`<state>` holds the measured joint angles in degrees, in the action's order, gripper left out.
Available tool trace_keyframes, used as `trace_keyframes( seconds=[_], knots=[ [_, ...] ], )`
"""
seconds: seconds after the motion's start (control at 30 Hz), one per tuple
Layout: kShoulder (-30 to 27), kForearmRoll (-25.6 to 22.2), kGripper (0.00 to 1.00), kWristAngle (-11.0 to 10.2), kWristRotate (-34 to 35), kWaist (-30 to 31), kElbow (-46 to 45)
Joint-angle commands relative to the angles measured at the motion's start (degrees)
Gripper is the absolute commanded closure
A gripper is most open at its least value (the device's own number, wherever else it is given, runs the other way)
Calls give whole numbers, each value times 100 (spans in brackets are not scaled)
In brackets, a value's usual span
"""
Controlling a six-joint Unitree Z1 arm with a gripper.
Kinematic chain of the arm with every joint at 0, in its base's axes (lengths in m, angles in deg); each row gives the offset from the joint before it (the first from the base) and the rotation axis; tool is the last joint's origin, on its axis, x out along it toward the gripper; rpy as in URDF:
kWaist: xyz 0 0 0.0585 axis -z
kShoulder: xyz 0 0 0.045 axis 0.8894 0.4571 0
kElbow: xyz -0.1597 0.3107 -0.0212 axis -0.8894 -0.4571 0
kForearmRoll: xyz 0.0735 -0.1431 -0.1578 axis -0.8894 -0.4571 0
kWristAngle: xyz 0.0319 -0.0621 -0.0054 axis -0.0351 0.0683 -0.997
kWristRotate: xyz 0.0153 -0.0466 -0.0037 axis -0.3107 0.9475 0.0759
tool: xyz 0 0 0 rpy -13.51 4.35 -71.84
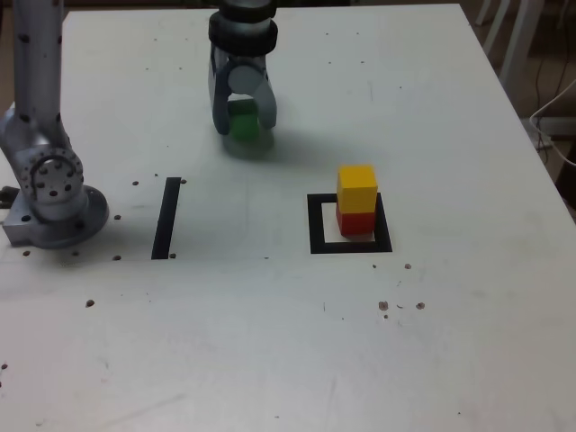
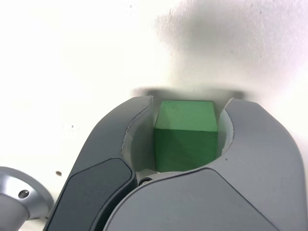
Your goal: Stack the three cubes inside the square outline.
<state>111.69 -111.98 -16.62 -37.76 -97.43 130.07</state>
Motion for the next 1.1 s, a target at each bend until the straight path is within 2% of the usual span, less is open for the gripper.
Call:
trace_keyframes(
  seconds=[0.0,0.27,0.43,0.6,0.8,1.07],
  knots=[
    [-83,-194,83,26,-6,55,101],
    [-307,-856,82,101,40,464,540],
    [-363,-1432,82,108,167,864,1034],
    [-465,-1795,82,136,332,1279,1478],
    [-532,-2085,82,204,586,1721,1868],
    [-538,-2161,82,321,860,2123,2069]
  ],
)
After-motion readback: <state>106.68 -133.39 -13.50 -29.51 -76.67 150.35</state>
